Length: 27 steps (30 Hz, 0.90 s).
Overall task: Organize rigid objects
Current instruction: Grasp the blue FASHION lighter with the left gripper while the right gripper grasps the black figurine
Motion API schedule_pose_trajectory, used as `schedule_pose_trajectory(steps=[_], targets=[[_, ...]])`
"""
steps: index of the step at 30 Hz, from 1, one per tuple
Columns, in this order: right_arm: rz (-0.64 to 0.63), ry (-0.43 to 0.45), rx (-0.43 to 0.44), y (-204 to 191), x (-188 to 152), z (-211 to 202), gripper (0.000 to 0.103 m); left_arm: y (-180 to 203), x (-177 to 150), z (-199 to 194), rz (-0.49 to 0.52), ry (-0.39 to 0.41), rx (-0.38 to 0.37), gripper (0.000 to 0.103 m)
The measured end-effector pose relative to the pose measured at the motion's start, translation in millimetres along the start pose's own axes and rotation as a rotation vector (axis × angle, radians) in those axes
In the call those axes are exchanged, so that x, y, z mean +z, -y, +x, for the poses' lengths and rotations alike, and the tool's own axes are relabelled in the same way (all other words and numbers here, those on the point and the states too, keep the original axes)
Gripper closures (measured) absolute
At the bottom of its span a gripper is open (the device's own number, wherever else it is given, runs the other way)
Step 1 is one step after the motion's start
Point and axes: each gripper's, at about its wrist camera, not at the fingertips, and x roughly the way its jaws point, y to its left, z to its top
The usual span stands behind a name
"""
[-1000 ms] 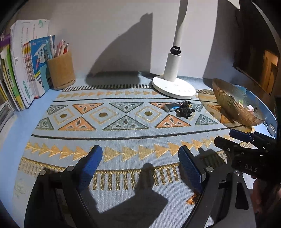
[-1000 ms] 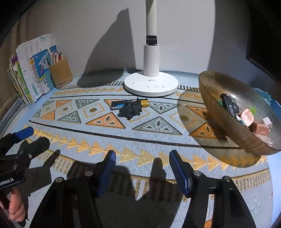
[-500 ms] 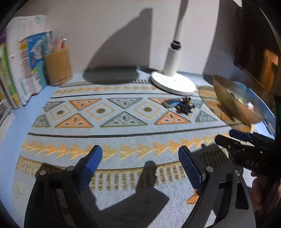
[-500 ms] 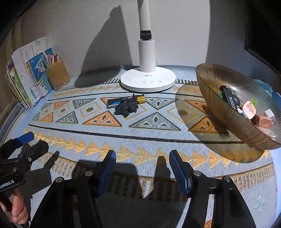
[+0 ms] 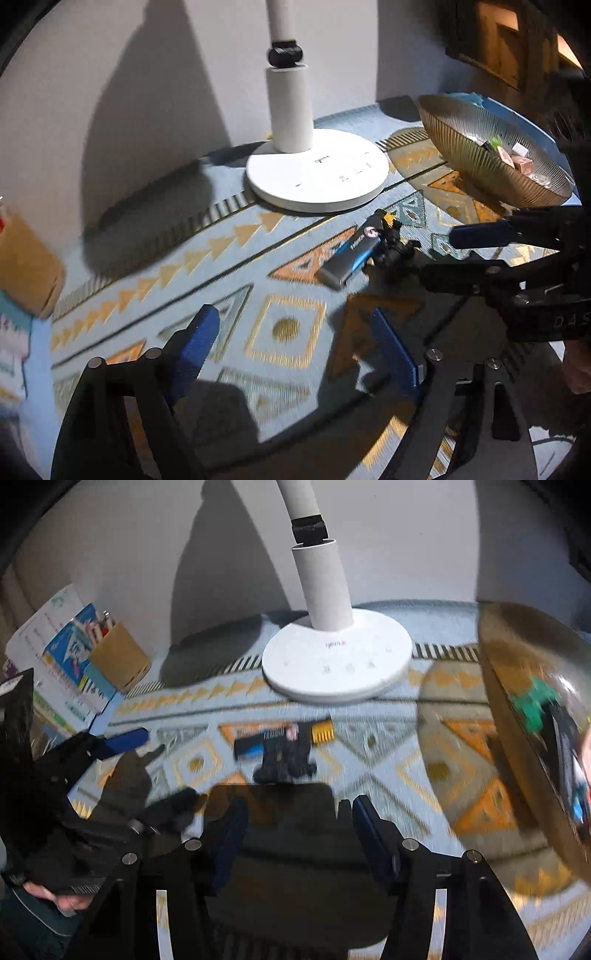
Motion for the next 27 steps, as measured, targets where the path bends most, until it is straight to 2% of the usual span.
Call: schedule_pose_trajectory(steps=[2,5,7,10,13,16,20,23,26,27], targets=[[0.009,-0.016,0.016,-0.9,6.7,10.9,0.045,-3.3,5.7,11.7,0.004,-0.014,-0.02,0.034],[0.002,-0.04,0.017,-5.9,13.9,27.3,0.045,-10.1,7.8,20.2,-0.003,-0.022,-0.045,0.035],[-0.03,-0.025,-0.021,-12.3,17.9,32.1,0.046,-11.9,7.2,22.1,-0.004,-0.024,-0.057,0.035],[-0.069,-0.019,-0.046,-15.2,19.6,34.4,0.061,-11.2,8.5,25.3,0.001,-0.029,-0.076,0.035],[-0.063,-0.024,-0.03,-8.4,17.6,29.9,0.061,-4.9,12.5,29.6,0.027,-0.031,-0.082,0.035],[-0.053,-0.027,-0.04,1.0,13.4,20.8,0.061,2.1,19.2,35.7,0.038,-0.031,-0.056,0.035],[-0.037,-0.04,-0.04,16.2,3.0,9.9,0.061,15.3,29.2,38.1,0.059,-0.021,-0.076,0.035],[-0.015,-0.037,-0.036,27.5,-5.6,1.0,0.061,27.6,37.0,42.6,0.095,-0.02,-0.038,0.035],[-0.038,-0.043,-0.027,34.5,-12.7,-4.7,0.061,33.3,42.6,46.0,0.094,-0.032,-0.065,0.035],[-0.046,-0.039,-0.028,34.9,-14.6,-6.1,0.061,36.1,44.2,46.9,0.098,-0.03,-0.071,0.039]])
